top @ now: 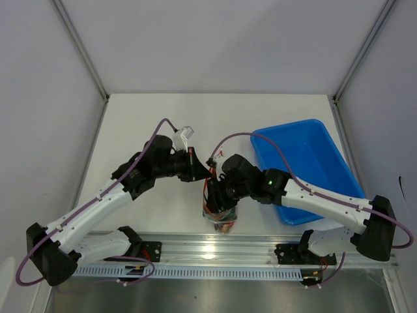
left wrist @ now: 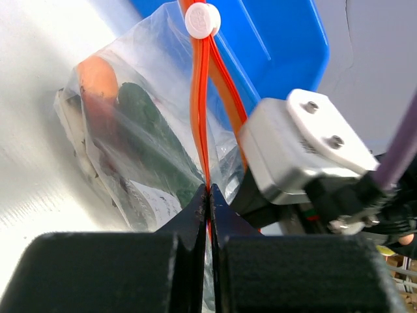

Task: Place the food in the zip-top bag and seal the zipper
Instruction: Adjust the zipper food storage bag at the center of the board.

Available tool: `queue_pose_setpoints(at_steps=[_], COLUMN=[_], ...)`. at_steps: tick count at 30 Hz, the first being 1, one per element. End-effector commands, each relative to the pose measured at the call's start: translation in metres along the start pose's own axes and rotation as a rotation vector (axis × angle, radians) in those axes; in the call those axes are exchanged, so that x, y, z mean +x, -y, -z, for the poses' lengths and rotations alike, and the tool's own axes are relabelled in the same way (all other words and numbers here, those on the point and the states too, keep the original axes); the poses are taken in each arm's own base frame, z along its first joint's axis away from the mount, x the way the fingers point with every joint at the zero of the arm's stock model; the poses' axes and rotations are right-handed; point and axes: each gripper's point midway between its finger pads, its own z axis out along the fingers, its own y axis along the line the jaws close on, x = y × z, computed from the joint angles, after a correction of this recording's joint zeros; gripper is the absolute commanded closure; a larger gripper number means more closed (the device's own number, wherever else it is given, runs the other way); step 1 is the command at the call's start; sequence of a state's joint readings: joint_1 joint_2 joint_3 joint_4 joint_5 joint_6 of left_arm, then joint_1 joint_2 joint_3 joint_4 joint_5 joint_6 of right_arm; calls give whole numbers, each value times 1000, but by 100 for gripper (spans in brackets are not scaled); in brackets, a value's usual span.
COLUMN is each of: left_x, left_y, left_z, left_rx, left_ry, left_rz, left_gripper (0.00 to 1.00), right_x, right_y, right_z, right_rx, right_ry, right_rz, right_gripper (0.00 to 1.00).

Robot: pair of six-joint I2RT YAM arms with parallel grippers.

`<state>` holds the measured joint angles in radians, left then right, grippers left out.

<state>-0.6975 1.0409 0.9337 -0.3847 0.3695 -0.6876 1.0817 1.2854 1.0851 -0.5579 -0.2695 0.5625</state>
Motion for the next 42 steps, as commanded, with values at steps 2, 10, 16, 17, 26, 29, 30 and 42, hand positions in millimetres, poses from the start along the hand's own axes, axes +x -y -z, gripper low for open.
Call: queue_pose_setpoints(at_steps=[2, 10, 16, 17, 26, 29, 30, 42], left_x=[-16, -18, -24, -23, -22, -17, -17, -14], left_y=[22, 23, 29, 30, 30, 26, 26, 14], left_z=[9, 15, 19, 20, 28, 26, 26, 19], left_rx=[62, 56, 70, 74, 73, 66, 68, 34], left_ry=[46, 68, 94, 94, 109, 99, 99, 95], left_rz=[-38, -37, -42, -41, -41, -37, -39, -48], left_gripper=[99, 99, 99, 99, 99, 99, 99, 99], right_x=[-23, -16, -4, -3, 22, 27, 25, -20], right_y=[9, 26, 39, 43, 100, 106, 104, 55], right_z=[-12, -19, -22, -26, -70, -78, -76, -13], right_rx=[24, 91, 149, 164, 413, 453, 463, 368], right_ry=[118, 123, 95, 88, 3, -19, -18, 126], right_rz=[57, 5, -64, -76, -242, -236, -226, -145], right_gripper=[59, 87, 100, 100, 100, 97, 95, 45])
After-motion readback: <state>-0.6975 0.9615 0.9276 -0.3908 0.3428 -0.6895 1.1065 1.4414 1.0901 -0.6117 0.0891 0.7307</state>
